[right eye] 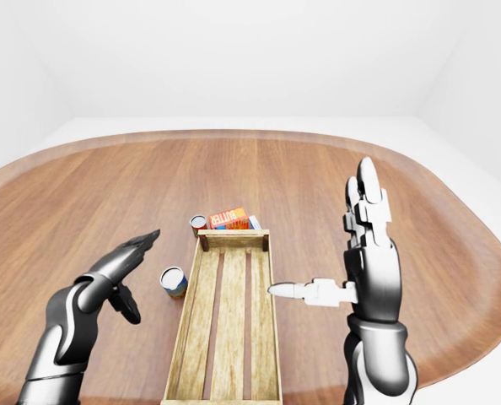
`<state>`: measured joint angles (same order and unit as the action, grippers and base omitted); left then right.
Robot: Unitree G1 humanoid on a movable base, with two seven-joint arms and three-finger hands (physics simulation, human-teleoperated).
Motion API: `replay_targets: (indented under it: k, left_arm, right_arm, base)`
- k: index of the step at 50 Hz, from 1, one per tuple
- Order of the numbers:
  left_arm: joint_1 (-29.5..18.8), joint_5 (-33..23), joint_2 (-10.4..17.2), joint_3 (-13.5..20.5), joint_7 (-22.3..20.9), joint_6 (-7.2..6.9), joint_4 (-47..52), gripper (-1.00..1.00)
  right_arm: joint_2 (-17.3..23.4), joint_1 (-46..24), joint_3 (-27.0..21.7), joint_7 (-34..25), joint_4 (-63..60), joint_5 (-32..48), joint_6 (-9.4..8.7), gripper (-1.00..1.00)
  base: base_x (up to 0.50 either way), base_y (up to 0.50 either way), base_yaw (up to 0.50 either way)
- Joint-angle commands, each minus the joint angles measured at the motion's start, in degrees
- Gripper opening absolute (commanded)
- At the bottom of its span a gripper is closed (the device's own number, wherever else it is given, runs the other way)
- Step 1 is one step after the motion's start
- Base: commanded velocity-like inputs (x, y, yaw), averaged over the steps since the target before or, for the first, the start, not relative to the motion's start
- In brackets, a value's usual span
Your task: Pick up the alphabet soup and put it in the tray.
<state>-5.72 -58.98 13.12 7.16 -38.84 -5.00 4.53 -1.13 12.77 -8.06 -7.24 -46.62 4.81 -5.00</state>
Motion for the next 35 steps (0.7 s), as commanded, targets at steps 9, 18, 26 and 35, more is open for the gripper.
replay_targets:
  k: [9,18,26,35]
  left_arm:
    - [-7.48,-8.79,-1.41,-4.46,1.44,0.00,-10.26,1.00]
    - [-12.28,-9.70,-2.95,-6.83,7.18,0.00,-18.66,1.00]
    - [-15.20,-9.05,-3.67,-8.70,8.51,0.00,-24.16,1.00]
    - [-15.01,-10.51,-4.36,-9.97,6.85,0.00,-23.32,1.00]
  right_arm:
    - [-0.36,0.73,0.19,-1.03,-1.47,0.55,0.00,0.98]
    - [-0.22,0.56,1.34,-0.50,-0.84,0.73,0.00,0.98]
    - [-0.11,0.29,0.80,-0.57,-1.53,0.61,0.00,0.98]
    - [-0.37,0.84,0.05,-0.63,-1.37,0.20,0.00,0.98]
  base:
    - [0.00,0.00,0.00]
    - [0.00,0.00,0.00]
    - [0.00,0.00,0.00]
    - [0.00,0.00,0.00]
